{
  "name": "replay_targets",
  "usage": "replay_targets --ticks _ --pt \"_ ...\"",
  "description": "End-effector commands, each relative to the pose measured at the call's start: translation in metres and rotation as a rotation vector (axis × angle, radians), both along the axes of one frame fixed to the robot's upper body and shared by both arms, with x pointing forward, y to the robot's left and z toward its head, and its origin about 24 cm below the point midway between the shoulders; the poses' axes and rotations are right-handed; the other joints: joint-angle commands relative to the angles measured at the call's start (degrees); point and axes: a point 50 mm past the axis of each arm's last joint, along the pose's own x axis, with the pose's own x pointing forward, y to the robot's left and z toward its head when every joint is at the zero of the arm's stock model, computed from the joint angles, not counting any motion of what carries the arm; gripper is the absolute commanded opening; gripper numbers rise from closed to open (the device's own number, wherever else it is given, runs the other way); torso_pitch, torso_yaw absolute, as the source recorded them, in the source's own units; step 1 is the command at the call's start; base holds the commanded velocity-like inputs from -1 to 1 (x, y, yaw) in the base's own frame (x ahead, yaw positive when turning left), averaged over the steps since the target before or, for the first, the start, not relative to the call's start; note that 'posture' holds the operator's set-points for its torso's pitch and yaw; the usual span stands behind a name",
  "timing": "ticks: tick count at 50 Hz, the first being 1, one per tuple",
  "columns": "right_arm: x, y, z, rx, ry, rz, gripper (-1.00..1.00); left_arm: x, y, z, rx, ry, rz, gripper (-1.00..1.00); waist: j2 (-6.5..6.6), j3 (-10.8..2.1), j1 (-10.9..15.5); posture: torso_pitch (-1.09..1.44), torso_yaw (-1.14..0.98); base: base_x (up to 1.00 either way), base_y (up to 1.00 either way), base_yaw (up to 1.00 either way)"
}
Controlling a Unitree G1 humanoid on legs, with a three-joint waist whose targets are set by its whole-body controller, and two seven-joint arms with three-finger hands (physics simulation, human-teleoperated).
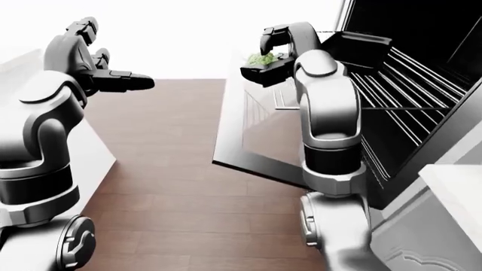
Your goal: Place the broccoli on the top rack of the oven.
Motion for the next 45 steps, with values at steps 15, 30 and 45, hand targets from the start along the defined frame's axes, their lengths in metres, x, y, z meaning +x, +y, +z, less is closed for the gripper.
replay_targets --ticks 15,30,45 --pt "-0.008 -0.004 0.027 0.003 -0.129 -0.018 -1.0 -0.006 -0.005 0.024 0.01 -0.113 -0.02 1.0 -5.49 -2.02 0.1 0.0 0.0 0.16 -0.12 0.0" --pt "-0.008 -0.006 0.028 -0.002 -0.126 -0.024 -1.0 -0.004 -0.005 0.02 0.011 -0.109 -0.021 1.0 -0.3 -2.46 -0.2 0.0 0.0 0.16 -0.12 0.0" --pt "-0.003 -0.006 0.049 -0.002 -0.121 -0.017 -1.0 -0.004 -0.005 0.03 0.005 -0.12 -0.019 1.0 -4.97 -0.7 0.2 0.0 0.0 0.15 -0.19 0.0"
